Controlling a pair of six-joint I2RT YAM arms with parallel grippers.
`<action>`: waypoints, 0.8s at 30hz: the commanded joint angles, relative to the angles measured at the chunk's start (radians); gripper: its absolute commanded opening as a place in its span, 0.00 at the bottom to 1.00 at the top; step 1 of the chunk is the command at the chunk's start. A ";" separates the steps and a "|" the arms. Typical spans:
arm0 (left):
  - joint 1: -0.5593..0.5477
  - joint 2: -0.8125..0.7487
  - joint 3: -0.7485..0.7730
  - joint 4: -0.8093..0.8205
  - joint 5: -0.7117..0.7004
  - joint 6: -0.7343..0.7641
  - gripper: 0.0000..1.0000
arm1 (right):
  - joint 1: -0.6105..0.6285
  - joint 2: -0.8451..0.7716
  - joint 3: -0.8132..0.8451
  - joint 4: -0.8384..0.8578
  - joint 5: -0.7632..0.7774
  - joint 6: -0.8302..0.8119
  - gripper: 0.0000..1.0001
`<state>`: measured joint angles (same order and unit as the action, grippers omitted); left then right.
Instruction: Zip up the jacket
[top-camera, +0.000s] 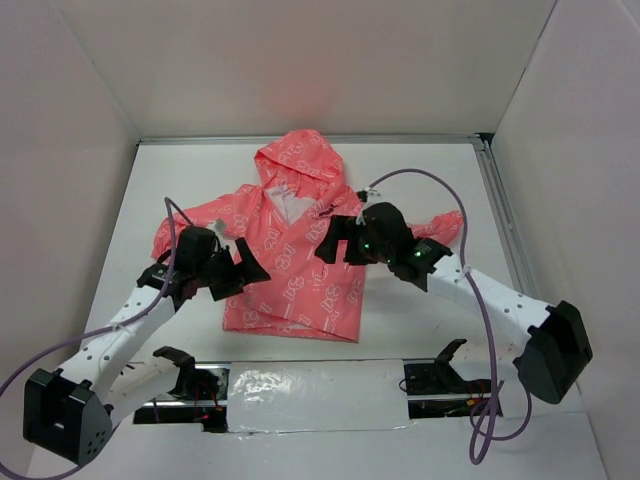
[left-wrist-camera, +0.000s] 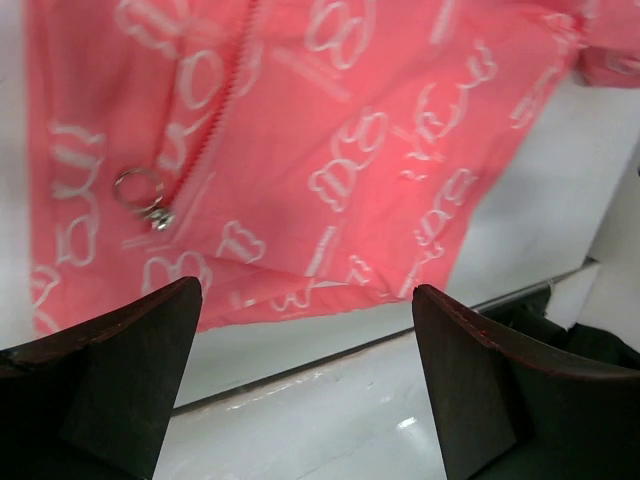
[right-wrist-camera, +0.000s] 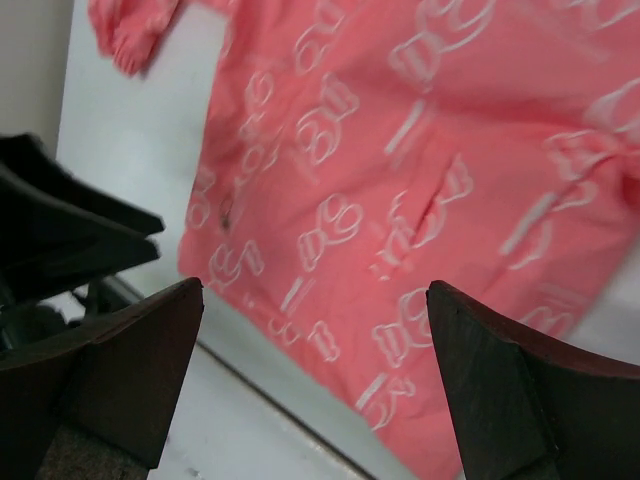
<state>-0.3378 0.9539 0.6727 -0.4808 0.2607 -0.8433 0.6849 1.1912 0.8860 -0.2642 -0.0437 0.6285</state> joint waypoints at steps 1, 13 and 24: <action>0.034 -0.038 -0.039 -0.077 -0.044 -0.053 0.99 | 0.062 0.042 0.071 0.071 -0.047 0.053 1.00; 0.072 -0.164 -0.061 -0.073 -0.083 -0.091 0.99 | 0.130 0.085 0.278 -0.159 0.420 0.188 1.00; 0.256 -0.046 -0.088 -0.082 -0.002 -0.135 0.99 | 0.358 0.577 0.556 -0.369 0.331 0.348 0.95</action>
<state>-0.1234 0.9157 0.5961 -0.5816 0.1997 -0.9543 1.0351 1.7000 1.3716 -0.5503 0.3561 0.8860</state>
